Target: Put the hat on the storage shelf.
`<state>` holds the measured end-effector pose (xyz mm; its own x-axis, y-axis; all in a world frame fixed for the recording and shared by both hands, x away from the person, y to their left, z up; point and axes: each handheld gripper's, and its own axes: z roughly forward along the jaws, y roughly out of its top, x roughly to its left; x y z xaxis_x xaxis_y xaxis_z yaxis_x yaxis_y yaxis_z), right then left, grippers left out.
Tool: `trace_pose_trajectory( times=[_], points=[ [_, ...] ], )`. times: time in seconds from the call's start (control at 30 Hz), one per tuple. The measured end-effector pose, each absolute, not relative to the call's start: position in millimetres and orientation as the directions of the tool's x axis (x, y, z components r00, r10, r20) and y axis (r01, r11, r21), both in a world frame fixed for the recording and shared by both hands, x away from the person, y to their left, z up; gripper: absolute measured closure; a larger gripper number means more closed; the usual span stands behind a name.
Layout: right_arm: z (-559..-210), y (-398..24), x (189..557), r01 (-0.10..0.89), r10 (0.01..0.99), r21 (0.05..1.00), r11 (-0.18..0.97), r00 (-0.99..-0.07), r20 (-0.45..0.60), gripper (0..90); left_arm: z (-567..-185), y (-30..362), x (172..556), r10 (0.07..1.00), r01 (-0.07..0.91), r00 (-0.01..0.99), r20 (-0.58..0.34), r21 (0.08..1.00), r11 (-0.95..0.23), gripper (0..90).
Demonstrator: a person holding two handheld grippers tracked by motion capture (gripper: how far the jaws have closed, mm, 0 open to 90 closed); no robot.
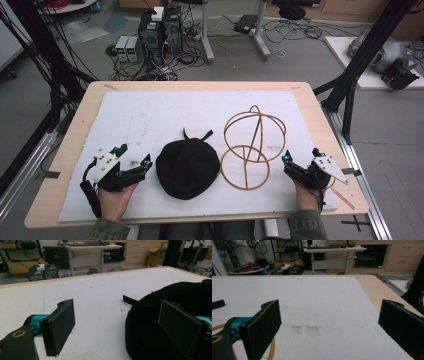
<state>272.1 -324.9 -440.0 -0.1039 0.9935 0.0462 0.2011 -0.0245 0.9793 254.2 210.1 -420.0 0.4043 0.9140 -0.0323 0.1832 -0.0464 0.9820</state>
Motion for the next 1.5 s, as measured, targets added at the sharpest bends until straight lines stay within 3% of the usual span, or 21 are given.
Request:
trace_pose_trajectory(
  times=[1.13,1.5],
  points=[
    [-440.5,-328.7,270.6,0.204,0.994,0.979,-0.02,-0.103,0.042,3.6,-419.9,162.5,259.9,0.793,0.261,0.606,-0.068,0.958,-0.117,14.4],
    [-441.0,-329.3,270.9,0.204,0.994,0.979,-0.013,-0.101,0.034,3.6,-422.1,156.5,262.5,0.775,0.29,0.626,-0.084,0.948,-0.131,15.4]
  ],
)
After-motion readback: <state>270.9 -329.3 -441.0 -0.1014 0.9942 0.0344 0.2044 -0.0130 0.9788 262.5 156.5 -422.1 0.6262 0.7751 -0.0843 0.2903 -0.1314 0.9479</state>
